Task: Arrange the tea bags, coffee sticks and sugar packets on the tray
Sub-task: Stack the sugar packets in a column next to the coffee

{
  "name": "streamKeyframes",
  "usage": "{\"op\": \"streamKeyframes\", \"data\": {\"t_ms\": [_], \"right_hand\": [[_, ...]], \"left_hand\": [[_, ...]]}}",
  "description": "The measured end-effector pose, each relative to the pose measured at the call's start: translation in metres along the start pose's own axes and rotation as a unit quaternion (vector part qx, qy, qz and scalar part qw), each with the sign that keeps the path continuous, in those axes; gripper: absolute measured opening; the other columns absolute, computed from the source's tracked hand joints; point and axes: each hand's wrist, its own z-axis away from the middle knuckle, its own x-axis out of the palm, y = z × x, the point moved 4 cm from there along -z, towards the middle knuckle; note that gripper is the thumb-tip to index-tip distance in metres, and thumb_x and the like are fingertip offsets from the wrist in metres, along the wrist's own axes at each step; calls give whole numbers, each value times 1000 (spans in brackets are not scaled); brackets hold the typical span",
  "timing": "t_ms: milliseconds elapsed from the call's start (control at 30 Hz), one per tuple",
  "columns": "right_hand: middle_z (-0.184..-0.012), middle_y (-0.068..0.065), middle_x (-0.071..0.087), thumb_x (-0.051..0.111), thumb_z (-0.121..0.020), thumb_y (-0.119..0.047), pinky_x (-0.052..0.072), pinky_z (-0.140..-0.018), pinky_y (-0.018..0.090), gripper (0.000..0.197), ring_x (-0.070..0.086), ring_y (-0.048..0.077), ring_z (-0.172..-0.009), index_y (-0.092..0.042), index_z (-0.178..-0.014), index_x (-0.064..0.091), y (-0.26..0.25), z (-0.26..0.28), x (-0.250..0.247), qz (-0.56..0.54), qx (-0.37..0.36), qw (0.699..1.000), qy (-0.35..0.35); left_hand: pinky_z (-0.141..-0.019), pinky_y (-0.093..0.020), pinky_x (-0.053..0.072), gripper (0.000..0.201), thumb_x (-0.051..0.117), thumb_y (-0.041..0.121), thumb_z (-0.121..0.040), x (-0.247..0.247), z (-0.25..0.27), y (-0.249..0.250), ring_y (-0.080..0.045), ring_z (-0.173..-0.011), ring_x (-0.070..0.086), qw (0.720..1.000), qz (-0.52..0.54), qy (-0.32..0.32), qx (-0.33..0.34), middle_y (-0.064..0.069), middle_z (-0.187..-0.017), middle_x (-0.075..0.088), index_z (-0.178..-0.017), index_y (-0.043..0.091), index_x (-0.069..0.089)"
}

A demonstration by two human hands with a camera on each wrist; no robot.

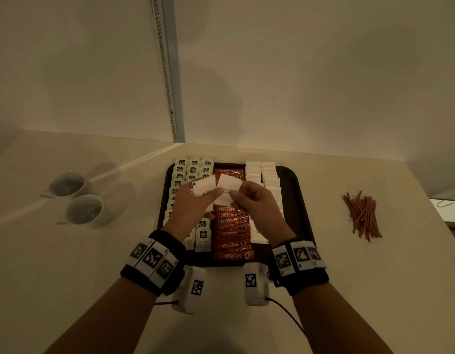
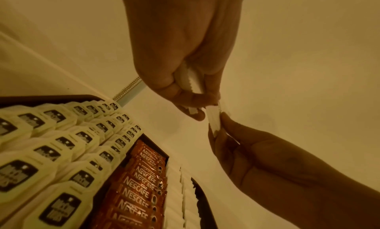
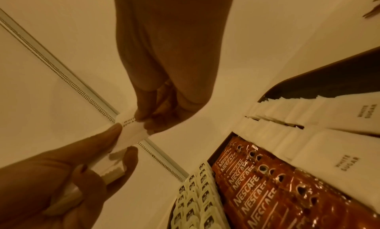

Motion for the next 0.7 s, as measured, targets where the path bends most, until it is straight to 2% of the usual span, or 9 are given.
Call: {"op": "streamKeyframes", "data": {"t_ms": [67,133,200,267,367,500,567,633,700], "right_hand": [[-91,6,65,59,-89,-8,57,-70,26,7,67,17,-82,-11,-82,59,-4,1,-8,22,-9,1000,4],[-100,4,65,59,-89,-8,57,-71,26,10,68,18,-89,-6,-80,55,-4,2,-27,47,-14,998,31],[-105,5,65,59,-89,-7,55,-72,21,5,67,19,-94,-3,-88,57,2,5,-55,89,-8,993,71],[-104,9,65,59,-90,-7,55,-72,19,11,67,21,-95,-5,-100,60,15,8,-85,133,16,985,106],[-101,7,67,59,-90,-8,54,-71,21,14,66,21,-92,-11,-104,61,43,17,-124,229,77,960,143],[-109,10,63,62,-88,-9,53,-71,23,22,62,21,-93,-7,-110,59,79,27,-153,311,144,926,155],[-106,9,62,64,-87,-10,55,-74,28,19,61,21,-92,-9,-105,58,89,26,-156,336,156,914,162],[-101,5,62,66,-86,-12,56,-82,37,16,61,20,-88,-14,-99,56,96,25,-157,352,167,906,167],[-96,2,61,67,-85,-15,55,-85,39,16,61,19,-85,-15,-97,56,101,24,-157,374,172,894,174]], "left_hand": [[-47,-23,53,31,68,15,-86,2,0,-3,-12,-76,67,999,21,-7,-27,-6,-96,69,-116,9,63],[-46,-24,52,29,60,16,-91,2,0,-6,-16,-73,68,993,86,-17,-75,-8,-92,71,-119,8,60],[-44,-25,52,24,47,14,-96,-2,1,-8,-21,-67,69,976,177,-19,-121,-11,-83,73,-119,10,55],[-44,-24,53,22,38,14,-98,-8,1,-10,-23,-64,69,963,229,-16,-143,-11,-75,73,-114,13,52],[-45,-24,53,30,36,15,-98,-14,3,-11,-29,-75,66,957,250,-16,-145,-16,-86,70,-123,6,49],[-48,-25,54,40,37,16,-97,-16,1,-14,-33,-86,63,957,249,0,-146,-20,-102,64,-135,4,44],[-49,-25,55,37,38,16,-97,-15,0,-14,-33,-84,63,958,248,-1,-145,-19,-100,65,-131,4,48],[-50,-25,55,27,38,15,-97,-13,0,-12,-31,-79,65,958,246,2,-144,-13,-89,69,-118,8,54],[-50,-26,56,21,38,15,-97,-12,1,-11,-30,-75,65,957,248,5,-148,-10,-79,71,-106,11,56]]}}
